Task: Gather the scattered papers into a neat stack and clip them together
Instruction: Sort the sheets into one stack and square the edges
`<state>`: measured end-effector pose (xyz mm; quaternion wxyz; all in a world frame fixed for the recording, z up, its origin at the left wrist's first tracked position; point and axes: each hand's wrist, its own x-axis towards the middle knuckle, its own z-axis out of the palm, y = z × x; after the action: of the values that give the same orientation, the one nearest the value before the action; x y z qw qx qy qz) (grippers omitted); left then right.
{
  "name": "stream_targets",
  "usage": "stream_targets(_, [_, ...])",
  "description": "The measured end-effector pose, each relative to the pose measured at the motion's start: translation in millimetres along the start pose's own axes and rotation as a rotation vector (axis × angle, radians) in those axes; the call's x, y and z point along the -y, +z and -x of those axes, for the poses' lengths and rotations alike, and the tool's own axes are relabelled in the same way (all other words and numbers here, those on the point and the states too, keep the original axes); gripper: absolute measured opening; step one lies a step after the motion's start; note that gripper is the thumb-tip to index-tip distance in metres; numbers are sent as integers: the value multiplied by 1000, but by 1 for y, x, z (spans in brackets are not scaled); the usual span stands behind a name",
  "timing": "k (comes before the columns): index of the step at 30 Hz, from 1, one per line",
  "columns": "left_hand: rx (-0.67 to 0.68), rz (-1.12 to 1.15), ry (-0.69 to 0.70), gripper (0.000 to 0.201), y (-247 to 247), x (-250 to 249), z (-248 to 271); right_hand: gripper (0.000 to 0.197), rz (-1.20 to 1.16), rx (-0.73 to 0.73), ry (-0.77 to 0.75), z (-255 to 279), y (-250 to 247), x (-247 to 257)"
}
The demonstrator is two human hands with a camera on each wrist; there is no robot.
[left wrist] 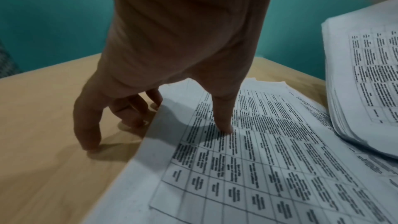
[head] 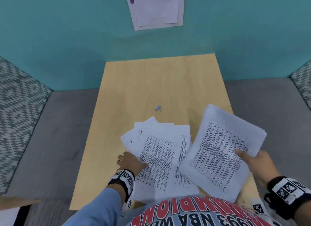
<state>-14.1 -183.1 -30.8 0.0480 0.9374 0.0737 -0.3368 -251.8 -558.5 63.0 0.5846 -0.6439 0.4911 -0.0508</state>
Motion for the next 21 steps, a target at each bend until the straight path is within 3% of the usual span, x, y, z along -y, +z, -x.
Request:
stream_targets(4, [-41,141,48,102,5,-13,6,8,27,10,-7,0,3,1])
stream_targets(8, [-66,313,181,76,15,-10,8,2,64,25,-9,6,6,1])
stream_targets(11, [41,680,172,59,3,-2,11,6,59,25,1,8,4,3])
stream_targets(15, [183,860,215,28,-39,22,5,15,-11,13,22,3,0,6])
stream_targets(18, [52,836,367,23,-90,38,13,18,-63,-27,34,0,-1,11])
stream_targets(21, [-5,808,526,34,-144,42,27,17,-79,-79,44,-4,0,17])
